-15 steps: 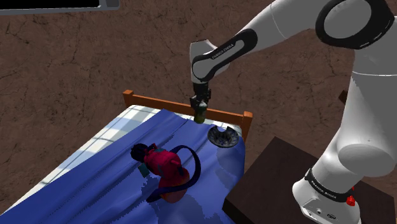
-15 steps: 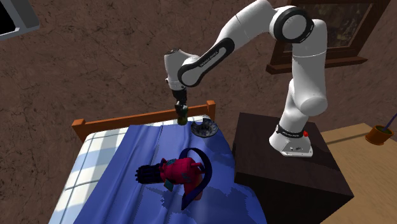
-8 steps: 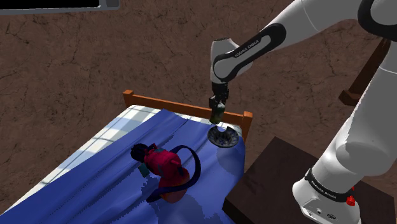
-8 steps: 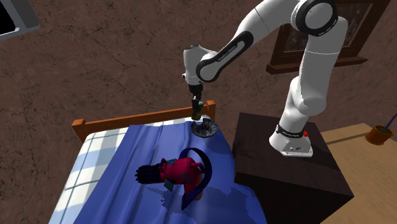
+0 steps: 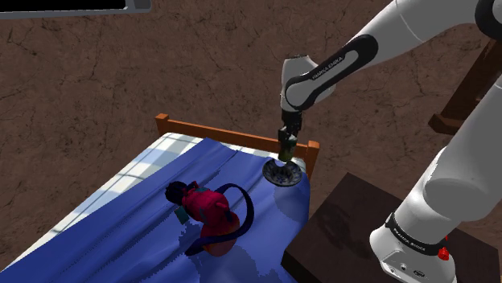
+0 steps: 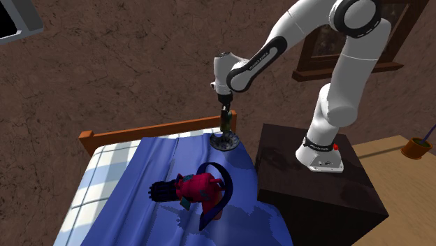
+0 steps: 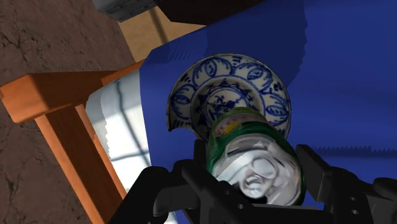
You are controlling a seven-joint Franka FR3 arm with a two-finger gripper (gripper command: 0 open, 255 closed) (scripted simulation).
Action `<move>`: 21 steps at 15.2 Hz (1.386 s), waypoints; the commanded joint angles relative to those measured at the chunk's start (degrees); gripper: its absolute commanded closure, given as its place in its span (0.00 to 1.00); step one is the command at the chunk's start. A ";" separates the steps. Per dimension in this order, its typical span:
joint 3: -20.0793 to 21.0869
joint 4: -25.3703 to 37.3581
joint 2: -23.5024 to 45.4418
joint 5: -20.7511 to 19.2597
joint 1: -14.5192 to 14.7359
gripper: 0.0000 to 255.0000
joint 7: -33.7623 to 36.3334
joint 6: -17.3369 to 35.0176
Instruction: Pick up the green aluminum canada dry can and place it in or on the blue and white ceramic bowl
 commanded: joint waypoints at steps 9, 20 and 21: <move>-0.12 -1.65 6.33 -0.71 -0.06 1.00 0.70 8.01; -0.22 -1.92 9.50 -1.10 -0.04 1.00 1.09 11.44; -0.22 -1.92 9.50 -1.10 -0.04 1.00 1.09 11.44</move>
